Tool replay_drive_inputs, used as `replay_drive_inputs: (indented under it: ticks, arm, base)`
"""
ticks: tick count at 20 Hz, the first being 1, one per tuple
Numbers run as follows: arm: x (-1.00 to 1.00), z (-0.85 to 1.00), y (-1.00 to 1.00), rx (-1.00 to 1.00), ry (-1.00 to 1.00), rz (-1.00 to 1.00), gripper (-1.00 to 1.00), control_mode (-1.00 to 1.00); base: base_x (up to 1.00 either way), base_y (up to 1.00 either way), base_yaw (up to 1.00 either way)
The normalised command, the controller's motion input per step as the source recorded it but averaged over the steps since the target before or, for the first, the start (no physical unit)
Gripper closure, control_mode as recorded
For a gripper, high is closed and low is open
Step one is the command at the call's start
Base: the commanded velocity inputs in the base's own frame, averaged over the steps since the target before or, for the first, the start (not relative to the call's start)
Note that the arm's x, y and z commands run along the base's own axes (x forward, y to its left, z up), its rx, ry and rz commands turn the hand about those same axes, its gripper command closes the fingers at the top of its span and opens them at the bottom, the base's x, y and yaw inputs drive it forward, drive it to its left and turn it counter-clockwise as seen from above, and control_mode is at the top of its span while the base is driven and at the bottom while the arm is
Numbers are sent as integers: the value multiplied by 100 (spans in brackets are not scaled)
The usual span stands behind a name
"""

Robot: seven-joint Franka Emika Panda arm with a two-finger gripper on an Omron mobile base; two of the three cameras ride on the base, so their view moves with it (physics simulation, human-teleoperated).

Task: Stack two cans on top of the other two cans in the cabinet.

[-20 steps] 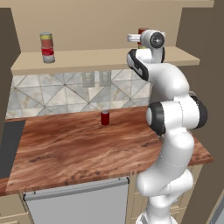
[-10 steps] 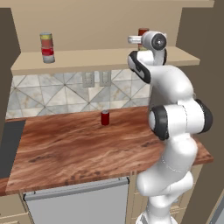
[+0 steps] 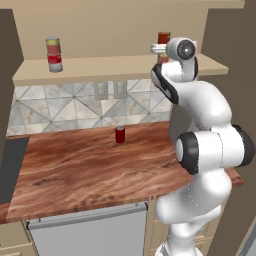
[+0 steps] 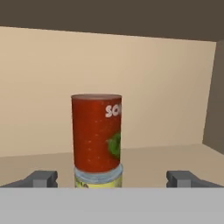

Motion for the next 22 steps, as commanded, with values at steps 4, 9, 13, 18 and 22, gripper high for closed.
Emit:
replay_drive_inputs:
  ticks: [4, 9, 13, 18, 22]
  arm:
    - [-59, 1, 29, 2, 6, -10, -100, -100]
    - [-65, 0, 36, 9, 4, -1, -100, -100]
    - [-77, -1, 36, 11, 3, 0, -100, -100]
    - [-80, -3, 36, 10, 2, 0, -100, -100]
    - [-79, -3, 30, 13, 7, 1, -100, -100]
  base:
    - [0, 0, 0]
    - [0, 0, 0]
    - [0, 0, 0]
    - [0, 0, 0]
    - [0, 0, 0]
